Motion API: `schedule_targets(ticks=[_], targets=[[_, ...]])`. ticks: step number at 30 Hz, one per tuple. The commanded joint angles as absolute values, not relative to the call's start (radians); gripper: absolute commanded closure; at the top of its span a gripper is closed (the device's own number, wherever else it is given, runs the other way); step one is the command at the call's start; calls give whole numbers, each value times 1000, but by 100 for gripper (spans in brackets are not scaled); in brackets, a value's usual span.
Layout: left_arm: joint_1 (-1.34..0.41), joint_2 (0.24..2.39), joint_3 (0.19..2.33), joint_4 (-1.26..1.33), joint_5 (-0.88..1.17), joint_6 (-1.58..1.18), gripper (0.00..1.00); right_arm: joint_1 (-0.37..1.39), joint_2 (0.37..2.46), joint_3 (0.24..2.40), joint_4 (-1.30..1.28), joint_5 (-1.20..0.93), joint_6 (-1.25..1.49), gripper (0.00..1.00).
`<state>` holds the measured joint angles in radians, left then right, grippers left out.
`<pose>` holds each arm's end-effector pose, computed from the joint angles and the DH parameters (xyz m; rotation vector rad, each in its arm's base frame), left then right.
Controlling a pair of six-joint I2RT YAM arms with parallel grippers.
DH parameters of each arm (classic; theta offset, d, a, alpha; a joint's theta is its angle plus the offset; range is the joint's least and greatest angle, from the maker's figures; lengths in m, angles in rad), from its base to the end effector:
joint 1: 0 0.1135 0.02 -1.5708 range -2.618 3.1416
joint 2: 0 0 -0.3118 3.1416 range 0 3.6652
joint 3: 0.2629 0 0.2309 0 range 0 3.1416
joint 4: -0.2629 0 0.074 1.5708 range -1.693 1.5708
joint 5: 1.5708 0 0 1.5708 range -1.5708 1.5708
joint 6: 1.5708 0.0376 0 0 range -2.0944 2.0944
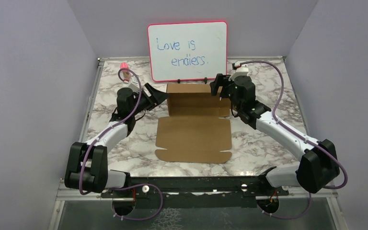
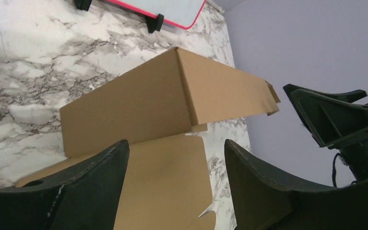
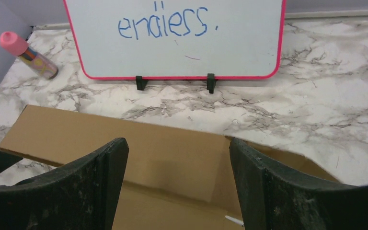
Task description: Fold the paper box
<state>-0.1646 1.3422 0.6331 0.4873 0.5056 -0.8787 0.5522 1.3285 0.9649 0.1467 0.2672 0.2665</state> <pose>0.2554 -0.0609 0.2940 -0.2947 1.9067 -1.1760 0.2458 0.1398 0.3693 -0.0632 1.7922 0.3505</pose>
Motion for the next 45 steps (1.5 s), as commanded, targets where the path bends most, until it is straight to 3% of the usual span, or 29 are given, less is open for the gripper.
schedule_targets(ticks=[1,13,19,25,31,37,45], targets=[[-157,1297,721,421,503,-854,25,514,1352,1003,65,226,378,18],[-155,1425,836,359,491,-796,20,446,1394,981,52,142,494,23],[-160,1476,844,370,533,-801,27,445,1412,951,74,52,553,33],[-161,1442,806,381,525,-813,37,445,1460,956,132,-123,613,49],[-160,1356,733,374,503,-822,42,445,1490,953,184,-263,671,56],[-156,1215,692,237,429,-762,41,446,1522,975,199,-339,689,57],[-152,1103,750,-30,247,-582,24,446,1526,1021,143,-340,594,46]])
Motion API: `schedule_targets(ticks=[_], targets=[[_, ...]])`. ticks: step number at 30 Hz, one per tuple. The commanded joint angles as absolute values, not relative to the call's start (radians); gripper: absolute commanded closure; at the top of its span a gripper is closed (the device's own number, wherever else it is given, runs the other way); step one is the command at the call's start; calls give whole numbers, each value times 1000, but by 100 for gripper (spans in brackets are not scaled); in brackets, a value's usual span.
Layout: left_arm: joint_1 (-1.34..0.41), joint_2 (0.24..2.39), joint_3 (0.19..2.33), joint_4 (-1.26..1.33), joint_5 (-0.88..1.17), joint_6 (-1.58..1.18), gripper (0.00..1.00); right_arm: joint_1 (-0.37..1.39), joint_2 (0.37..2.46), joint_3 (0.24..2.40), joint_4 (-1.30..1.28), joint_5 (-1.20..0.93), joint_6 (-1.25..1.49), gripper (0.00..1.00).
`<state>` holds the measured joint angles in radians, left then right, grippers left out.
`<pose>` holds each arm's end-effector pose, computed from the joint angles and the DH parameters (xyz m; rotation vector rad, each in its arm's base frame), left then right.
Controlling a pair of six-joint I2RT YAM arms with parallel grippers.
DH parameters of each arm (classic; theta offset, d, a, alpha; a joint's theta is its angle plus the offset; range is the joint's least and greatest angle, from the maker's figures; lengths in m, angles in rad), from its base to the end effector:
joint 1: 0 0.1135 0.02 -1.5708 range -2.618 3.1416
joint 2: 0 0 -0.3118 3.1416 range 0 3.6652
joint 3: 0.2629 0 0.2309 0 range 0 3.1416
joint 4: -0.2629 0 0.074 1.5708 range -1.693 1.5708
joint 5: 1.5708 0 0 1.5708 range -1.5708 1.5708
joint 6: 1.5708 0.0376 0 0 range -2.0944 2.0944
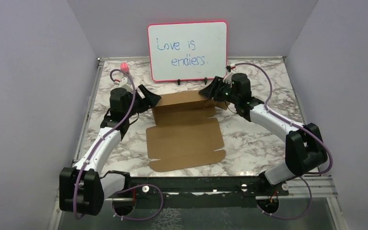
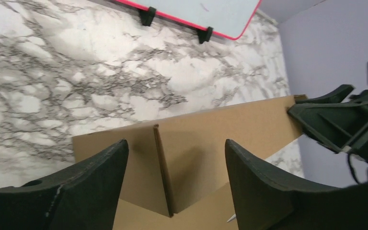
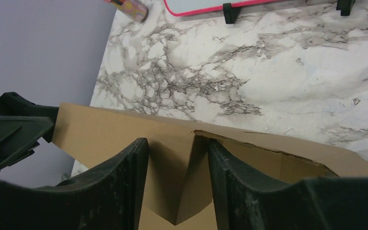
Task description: Fold the paper box
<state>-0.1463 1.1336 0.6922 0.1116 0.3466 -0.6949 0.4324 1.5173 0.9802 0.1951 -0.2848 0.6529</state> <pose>0.2145 -0.0445 0.3196 -0.2960 1.9609 -0.8887 0.2946 0.1476 0.3254 0.0192 2.0295 0.9836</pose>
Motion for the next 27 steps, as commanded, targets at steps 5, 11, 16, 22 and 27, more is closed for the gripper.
schedule_targets(ticks=[5,11,16,22,27], targets=[[-152,1106,862,-164,174,-458,17,437,1487,1066,50,-255,456,34],[-153,1107,962,-254,161,-362,16,393,1412,1052,51,-270,287,28],[-177,1090,965,-237,156,-347,16,349,1352,997,129,-318,176,27],[-357,1069,967,-183,39,-358,16,282,1275,870,295,-354,95,26],[-567,1086,986,-135,-97,-358,17,201,1285,796,381,-388,86,26]])
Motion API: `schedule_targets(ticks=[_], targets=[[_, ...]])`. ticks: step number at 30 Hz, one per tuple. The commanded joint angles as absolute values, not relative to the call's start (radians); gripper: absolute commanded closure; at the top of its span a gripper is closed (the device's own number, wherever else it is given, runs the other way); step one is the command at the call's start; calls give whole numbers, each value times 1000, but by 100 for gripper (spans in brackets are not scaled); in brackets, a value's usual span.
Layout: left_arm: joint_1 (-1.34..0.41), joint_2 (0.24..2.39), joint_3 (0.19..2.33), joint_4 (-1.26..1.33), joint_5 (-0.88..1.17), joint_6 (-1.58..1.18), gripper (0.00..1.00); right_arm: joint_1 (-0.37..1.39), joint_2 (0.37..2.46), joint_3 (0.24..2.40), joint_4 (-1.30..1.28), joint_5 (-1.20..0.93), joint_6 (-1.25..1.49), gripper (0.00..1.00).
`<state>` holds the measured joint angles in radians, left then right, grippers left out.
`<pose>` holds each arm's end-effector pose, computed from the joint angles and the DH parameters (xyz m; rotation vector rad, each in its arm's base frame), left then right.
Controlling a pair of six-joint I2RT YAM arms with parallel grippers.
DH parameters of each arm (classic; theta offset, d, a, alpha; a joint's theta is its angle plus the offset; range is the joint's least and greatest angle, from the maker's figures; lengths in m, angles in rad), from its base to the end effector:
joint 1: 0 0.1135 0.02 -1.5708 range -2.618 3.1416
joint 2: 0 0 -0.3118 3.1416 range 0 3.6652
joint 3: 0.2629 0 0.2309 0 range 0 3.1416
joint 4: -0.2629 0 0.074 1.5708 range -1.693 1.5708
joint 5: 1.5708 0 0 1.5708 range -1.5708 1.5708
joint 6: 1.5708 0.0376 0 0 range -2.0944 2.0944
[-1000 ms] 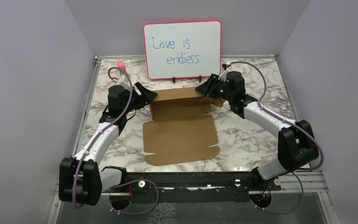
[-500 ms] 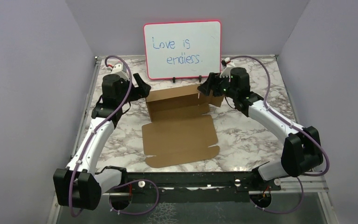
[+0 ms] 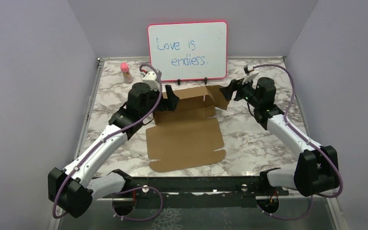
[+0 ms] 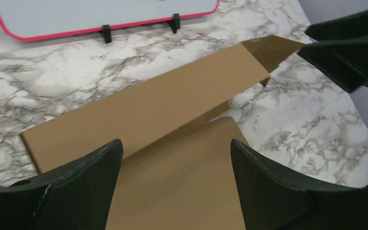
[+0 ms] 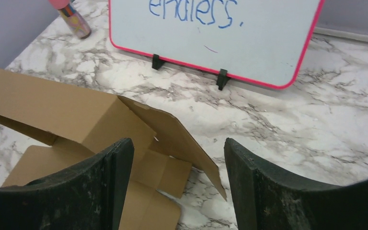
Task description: Fold the paper box
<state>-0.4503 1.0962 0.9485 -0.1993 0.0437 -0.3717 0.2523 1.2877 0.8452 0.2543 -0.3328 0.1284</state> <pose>0.1900 -0.0937 0.3794 0.1072 1.9599 -0.5896 0.2562 0.0787 0.3511 -0.3543 1.7477 0.5678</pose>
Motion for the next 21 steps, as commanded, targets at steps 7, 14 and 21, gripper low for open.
schedule_targets(ticks=[7,14,21], targets=[[-739,1131,985,-97,-221,-335,18,161,1353,727,474,-431,75,27],[-841,1190,871,86,-172,-358,19,158,1397,714,505,-426,41,32],[-898,1277,755,250,-187,-359,19,158,1435,730,502,-524,36,50]])
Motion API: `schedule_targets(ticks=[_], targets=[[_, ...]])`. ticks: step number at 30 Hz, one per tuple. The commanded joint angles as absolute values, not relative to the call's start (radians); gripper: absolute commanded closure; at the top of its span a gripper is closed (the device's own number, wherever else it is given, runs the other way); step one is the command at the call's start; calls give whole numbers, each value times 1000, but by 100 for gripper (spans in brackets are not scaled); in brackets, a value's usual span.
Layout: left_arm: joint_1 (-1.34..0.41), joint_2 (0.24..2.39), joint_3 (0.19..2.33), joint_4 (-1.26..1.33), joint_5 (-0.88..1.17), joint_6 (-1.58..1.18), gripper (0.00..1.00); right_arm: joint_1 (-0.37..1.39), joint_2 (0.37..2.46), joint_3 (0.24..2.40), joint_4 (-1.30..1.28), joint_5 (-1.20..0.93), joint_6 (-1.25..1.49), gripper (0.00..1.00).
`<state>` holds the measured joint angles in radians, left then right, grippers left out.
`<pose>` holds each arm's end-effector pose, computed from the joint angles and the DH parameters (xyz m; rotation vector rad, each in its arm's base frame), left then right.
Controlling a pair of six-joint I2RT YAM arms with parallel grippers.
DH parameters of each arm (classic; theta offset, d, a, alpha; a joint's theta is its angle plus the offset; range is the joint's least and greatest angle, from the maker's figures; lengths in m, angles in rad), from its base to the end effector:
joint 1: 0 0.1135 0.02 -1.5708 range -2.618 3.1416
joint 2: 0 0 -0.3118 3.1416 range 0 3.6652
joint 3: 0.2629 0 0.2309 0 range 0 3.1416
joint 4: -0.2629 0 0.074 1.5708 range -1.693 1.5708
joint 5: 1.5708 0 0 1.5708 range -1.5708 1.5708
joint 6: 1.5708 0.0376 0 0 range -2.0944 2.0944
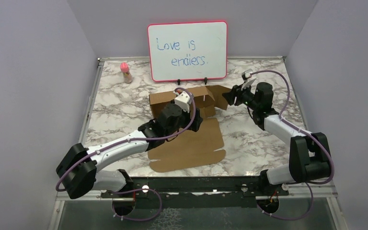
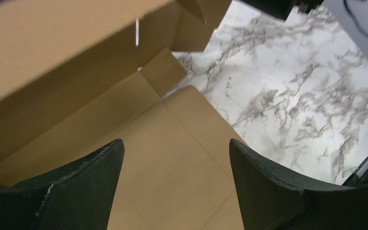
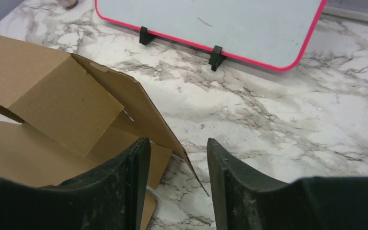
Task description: Fold the paper box
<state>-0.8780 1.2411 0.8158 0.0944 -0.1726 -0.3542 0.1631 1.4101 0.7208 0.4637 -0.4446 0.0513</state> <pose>0.1659 -0.1897 0.3351 0.3886 1.9147 -0.6667 0.2791 0.0623 0.3016 -0.4192 1.7585 0.5515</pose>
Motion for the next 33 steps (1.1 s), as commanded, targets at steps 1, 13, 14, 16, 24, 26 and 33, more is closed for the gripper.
schedule_targets(ticks=[1,13,14,16,24,26,33], targets=[[-900,1286,738,279,-185,-360,19,158,1439,732,499,-535,38,53],[-904,1416,638,475,-247,-261,19,161,1393,694,525,-603,114,83],[-904,1425,628,502,-254,-252,19,163,1382,684,526,-598,121,85],[-905,1444,608,561,-265,-236,19,180,1356,662,535,-568,133,87],[-929,1559,553,834,-299,-165,19,295,1290,594,556,-399,123,87],[-939,1607,555,879,-317,-141,19,307,1273,580,564,-379,131,87],[-961,1746,568,1021,-404,-75,18,370,1242,531,600,-285,111,86]])
